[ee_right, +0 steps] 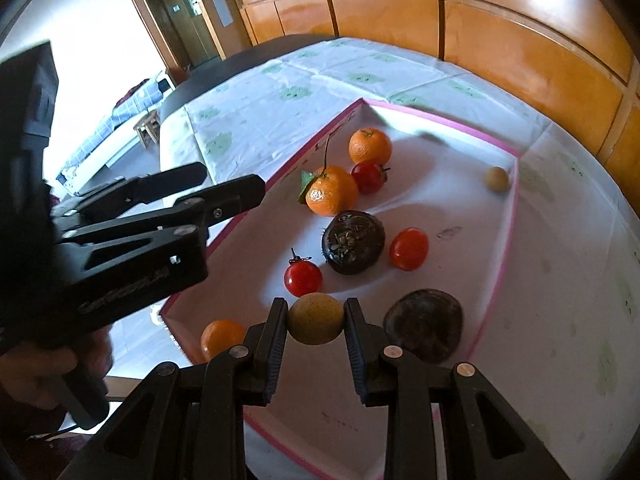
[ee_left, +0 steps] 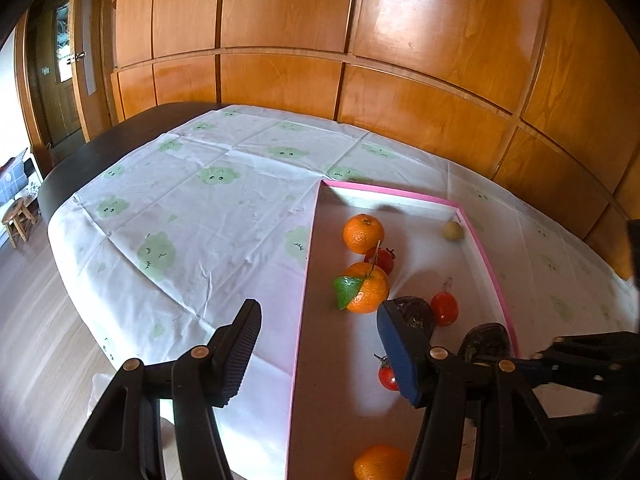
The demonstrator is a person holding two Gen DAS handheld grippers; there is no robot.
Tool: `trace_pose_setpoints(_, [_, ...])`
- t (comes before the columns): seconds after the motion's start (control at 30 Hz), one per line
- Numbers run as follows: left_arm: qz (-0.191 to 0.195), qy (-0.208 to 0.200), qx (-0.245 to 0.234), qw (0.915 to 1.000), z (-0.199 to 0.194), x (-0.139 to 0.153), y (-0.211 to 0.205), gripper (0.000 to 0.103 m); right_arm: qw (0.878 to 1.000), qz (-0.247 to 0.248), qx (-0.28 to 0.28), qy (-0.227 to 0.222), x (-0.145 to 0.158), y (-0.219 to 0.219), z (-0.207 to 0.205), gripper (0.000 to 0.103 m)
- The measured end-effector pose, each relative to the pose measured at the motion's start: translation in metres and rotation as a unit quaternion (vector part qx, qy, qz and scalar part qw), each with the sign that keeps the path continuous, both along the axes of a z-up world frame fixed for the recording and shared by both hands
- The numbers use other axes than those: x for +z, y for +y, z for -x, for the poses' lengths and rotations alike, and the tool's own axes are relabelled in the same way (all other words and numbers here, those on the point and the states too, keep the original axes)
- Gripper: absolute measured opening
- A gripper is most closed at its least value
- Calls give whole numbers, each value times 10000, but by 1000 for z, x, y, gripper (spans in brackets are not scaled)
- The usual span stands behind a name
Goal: Organize fruits
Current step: 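Carry the yellow fruit into the tray and open the right tool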
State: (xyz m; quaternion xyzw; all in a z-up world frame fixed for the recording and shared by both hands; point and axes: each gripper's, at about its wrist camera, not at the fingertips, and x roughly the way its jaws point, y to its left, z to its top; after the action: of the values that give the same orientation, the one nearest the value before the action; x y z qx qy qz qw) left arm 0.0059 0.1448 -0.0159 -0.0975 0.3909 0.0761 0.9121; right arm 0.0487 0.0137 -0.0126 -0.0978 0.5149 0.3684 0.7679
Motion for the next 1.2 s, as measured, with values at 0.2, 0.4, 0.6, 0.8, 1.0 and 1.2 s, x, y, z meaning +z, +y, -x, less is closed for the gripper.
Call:
trace_pose_setpoints(0.2, [5, 26, -19, 10000, 1, -2, -2, 61, 9999, 32, -118, -62, -4, 0, -2, 32])
trace_pose_setpoints(0.4, [-1, 18, -33, 10000, 2, -1, -7, 61, 9994, -25, -326, -78, -3, -10, -1, 32])
trace_pose_setpoints(0.6, [-17, -7, -57, 10000, 2, 1, -11, 63, 9982, -3, -511, -302, 4, -17, 7, 32])
trace_pose_setpoints(0.8, [-33, -45, -88, 9999, 5, 3, -18, 64, 9942, -95, -928, -543, 17, -29, 15, 35])
trace_pose_setpoints(1.0, [-116, -133, -118, 9998, 11, 7, -29, 72, 9823, 52, -1656, -868, 24, -47, 20, 39])
trace_pose_setpoints(1.2, [-285, -246, -25, 9993, 25, 10, -40, 88, 9678, 197, -2237, -1141, 28, -60, 28, 51])
